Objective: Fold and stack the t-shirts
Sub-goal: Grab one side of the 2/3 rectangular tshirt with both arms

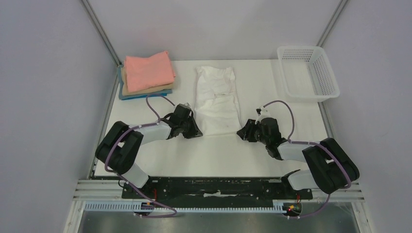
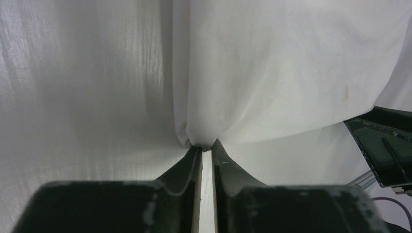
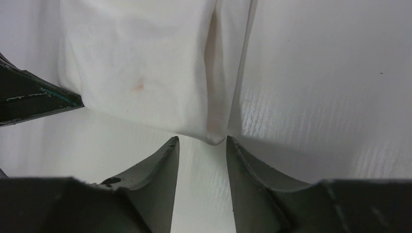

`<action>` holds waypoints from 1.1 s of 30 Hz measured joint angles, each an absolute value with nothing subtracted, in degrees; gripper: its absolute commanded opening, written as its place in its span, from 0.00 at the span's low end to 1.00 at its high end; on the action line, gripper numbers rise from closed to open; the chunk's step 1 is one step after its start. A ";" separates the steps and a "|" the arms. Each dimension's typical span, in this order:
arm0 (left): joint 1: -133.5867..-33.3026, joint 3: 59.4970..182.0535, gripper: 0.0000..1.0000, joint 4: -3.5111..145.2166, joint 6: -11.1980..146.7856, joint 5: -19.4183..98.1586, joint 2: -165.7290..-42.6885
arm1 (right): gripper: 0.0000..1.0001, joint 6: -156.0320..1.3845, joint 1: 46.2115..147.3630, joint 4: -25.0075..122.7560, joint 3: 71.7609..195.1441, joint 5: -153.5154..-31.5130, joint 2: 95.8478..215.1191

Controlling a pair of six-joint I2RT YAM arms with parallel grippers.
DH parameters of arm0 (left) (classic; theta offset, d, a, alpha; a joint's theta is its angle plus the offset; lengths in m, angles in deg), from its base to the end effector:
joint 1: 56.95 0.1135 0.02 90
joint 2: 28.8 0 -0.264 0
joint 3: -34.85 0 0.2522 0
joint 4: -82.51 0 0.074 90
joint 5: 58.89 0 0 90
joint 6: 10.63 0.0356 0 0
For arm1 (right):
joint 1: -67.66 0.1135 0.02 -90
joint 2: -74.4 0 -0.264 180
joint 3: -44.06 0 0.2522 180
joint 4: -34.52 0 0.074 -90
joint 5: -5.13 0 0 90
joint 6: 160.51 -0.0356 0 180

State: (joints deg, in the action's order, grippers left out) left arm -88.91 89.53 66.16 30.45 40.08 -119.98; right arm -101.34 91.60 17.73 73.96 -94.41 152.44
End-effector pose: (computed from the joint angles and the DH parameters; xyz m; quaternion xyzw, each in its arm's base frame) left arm 0.2466 -0.1604 0.1404 -0.1147 0.9383 -0.2624 0.1936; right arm 0.2049 0.0974 0.1272 0.0116 0.8697 0.2889 0.4000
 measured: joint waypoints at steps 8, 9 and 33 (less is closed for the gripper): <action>-88.95 90.76 0.02 67.43 30.23 39.51 -121.77 | 0.00 -104.03 91.67 10.56 72.71 -96.95 157.75; -88.95 90.76 0.02 67.56 30.23 39.16 -121.77 | 0.00 -104.07 91.67 9.73 72.71 -97.10 158.37; -110.94 64.24 0.02 64.06 21.57 32.15 -87.59 | 0.00 -111.09 114.62 34.83 58.33 -89.43 101.39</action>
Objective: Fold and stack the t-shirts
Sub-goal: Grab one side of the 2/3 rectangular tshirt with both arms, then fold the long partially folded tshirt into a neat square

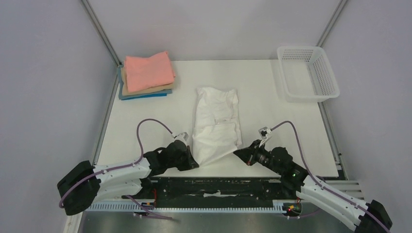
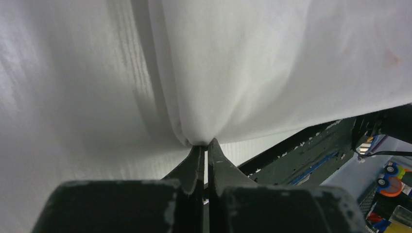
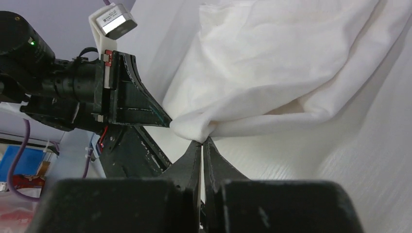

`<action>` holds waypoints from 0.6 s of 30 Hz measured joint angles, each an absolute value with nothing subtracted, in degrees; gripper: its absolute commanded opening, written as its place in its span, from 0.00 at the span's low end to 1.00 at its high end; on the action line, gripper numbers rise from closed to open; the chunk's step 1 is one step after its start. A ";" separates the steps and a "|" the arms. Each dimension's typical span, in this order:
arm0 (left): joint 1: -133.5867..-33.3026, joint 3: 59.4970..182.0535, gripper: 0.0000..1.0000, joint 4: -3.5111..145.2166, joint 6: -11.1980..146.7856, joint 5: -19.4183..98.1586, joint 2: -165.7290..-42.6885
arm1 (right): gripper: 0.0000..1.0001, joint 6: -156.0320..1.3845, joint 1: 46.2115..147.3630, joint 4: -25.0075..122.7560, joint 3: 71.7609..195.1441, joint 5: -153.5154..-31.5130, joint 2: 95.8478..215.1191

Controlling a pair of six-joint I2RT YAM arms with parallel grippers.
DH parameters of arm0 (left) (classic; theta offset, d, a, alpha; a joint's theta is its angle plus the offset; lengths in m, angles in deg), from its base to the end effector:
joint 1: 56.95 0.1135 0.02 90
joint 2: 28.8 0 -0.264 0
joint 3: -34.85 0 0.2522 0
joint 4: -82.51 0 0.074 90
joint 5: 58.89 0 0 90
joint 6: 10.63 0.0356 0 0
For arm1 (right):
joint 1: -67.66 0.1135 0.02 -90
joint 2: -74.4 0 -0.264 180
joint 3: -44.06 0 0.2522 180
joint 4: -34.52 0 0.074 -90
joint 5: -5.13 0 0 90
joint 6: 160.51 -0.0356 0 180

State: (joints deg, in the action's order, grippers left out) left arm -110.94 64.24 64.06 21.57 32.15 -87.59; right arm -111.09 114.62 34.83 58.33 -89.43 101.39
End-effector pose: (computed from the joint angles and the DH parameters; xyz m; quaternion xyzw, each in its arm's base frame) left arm 0.1032 -0.1431 0.1342 -0.0278 0.9327 -0.3025 0.1946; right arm 0.0917 0.1024 0.1531 -0.0682 0.7796 0.4526 0.4275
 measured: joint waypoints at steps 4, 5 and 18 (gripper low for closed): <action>-111.14 63.33 0.02 61.77 20.26 31.14 -83.39 | 0.00 -111.28 115.32 37.93 58.33 -88.05 97.12; -111.14 63.48 0.02 61.39 20.26 31.05 -82.67 | 0.00 -110.91 115.34 38.19 58.33 -87.73 97.58; -108.98 83.48 0.02 52.78 20.57 21.22 -86.06 | 0.00 -101.43 115.34 38.80 64.93 -76.97 114.06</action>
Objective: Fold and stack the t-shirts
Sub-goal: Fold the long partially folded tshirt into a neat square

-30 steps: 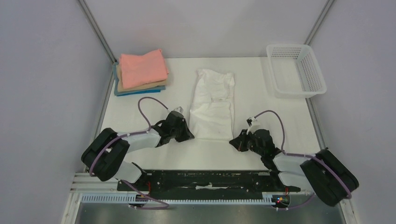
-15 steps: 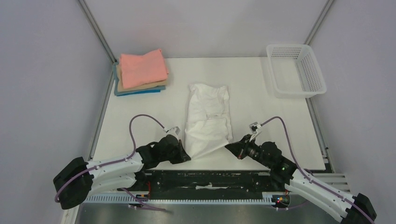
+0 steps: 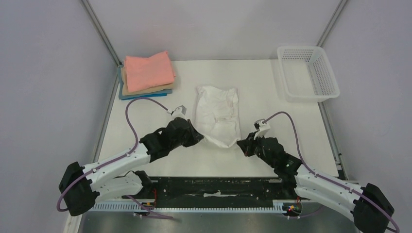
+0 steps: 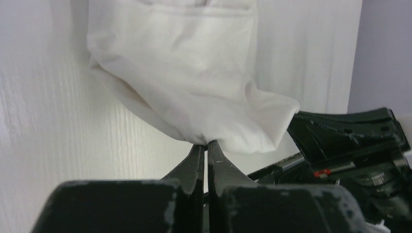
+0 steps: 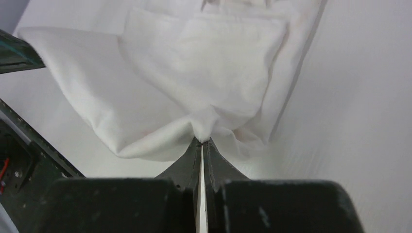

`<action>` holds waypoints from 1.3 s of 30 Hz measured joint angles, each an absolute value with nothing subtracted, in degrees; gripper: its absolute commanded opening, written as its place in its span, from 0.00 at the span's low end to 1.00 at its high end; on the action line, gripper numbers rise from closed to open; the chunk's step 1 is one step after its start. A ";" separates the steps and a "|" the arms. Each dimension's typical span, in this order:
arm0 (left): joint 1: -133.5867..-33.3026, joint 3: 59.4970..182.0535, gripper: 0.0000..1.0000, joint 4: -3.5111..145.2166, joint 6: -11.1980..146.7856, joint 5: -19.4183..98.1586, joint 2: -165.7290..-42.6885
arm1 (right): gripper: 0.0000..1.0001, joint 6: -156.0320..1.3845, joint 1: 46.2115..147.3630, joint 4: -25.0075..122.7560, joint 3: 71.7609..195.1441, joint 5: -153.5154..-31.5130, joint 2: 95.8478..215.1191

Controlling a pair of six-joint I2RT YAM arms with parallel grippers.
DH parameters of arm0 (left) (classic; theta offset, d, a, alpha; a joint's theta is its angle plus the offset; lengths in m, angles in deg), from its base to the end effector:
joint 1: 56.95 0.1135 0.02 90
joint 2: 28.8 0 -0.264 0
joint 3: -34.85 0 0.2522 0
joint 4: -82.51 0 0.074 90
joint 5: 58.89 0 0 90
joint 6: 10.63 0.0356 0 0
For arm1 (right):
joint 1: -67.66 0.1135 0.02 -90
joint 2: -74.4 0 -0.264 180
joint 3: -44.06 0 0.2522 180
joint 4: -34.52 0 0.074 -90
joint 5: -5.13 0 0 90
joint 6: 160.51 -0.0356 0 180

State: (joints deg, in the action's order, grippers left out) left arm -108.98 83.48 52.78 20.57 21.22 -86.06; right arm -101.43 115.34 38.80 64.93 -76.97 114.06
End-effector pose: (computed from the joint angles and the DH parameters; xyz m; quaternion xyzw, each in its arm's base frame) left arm 0.1353 -0.1634 0.2300 -0.0904 0.8930 -0.3132 0.3102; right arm 0.1087 0.1121 0.1579 -0.0837 0.8289 0.3040 0.4621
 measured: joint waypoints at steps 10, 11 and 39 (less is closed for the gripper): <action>-95.25 99.28 0.02 49.53 25.73 22.22 -96.74 | 0.00 -92.97 113.79 37.60 82.44 -67.81 123.72; -93.59 101.36 0.02 49.48 26.56 22.70 -98.71 | 0.00 -92.18 112.67 37.38 84.21 -67.70 125.47; -76.82 143.96 0.02 50.88 40.52 37.68 -145.49 | 0.00 -86.32 87.89 23.57 112.80 -82.83 169.71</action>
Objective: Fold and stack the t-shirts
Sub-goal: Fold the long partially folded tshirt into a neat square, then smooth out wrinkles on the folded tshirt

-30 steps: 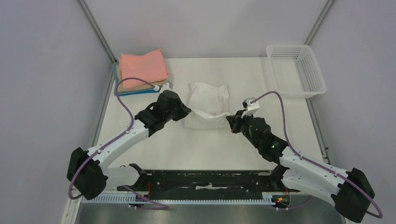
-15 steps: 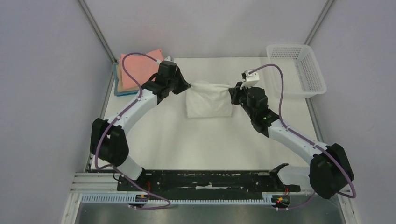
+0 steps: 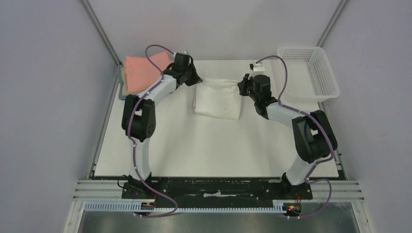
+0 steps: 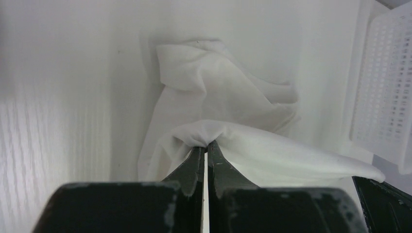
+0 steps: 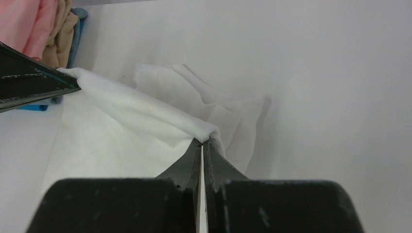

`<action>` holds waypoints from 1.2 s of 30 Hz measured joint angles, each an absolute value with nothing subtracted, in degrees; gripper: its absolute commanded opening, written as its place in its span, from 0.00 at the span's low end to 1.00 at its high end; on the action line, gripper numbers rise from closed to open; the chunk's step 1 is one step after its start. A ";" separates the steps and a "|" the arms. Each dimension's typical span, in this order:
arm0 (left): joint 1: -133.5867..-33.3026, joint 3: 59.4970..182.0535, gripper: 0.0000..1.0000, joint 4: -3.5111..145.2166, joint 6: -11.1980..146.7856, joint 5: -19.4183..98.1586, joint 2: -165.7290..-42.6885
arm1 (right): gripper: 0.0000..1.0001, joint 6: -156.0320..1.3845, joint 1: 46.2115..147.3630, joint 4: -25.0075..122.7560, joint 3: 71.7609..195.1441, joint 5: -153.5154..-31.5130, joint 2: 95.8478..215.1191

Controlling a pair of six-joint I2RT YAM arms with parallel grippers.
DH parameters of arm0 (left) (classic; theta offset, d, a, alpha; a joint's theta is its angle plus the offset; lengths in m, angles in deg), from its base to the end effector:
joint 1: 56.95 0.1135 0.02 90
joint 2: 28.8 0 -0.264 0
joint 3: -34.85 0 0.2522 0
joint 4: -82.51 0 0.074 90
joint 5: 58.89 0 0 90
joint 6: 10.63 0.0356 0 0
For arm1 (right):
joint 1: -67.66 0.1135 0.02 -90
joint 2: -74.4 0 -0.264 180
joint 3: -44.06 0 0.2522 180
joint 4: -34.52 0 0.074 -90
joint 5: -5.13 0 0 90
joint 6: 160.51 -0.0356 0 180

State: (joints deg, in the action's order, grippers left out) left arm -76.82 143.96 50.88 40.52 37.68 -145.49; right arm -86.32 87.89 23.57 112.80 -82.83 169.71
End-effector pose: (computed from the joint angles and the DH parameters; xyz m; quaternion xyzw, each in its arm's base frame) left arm 0.4438 -0.1647 0.2470 -0.1245 0.8936 -0.2550 0.3478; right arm 0.3528 0.1287 0.2341 -0.0200 0.7963 0.1735 0.5791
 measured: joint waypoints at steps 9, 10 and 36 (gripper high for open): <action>-75.84 158.32 0.26 47.38 44.50 37.33 -162.18 | 0.23 -89.75 83.45 19.24 122.39 -89.82 189.42; -75.71 159.32 0.35 47.03 44.78 37.35 -163.43 | 0.30 -90.34 83.15 19.00 123.05 -90.41 190.89; -78.66 134.54 0.79 55.60 45.94 49.46 -143.32 | 0.98 -108.70 86.95 5.78 112.32 -108.40 183.06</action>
State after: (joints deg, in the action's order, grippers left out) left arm -78.66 134.54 55.60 45.94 49.46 -143.32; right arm -108.70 86.95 5.78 112.32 -108.40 183.06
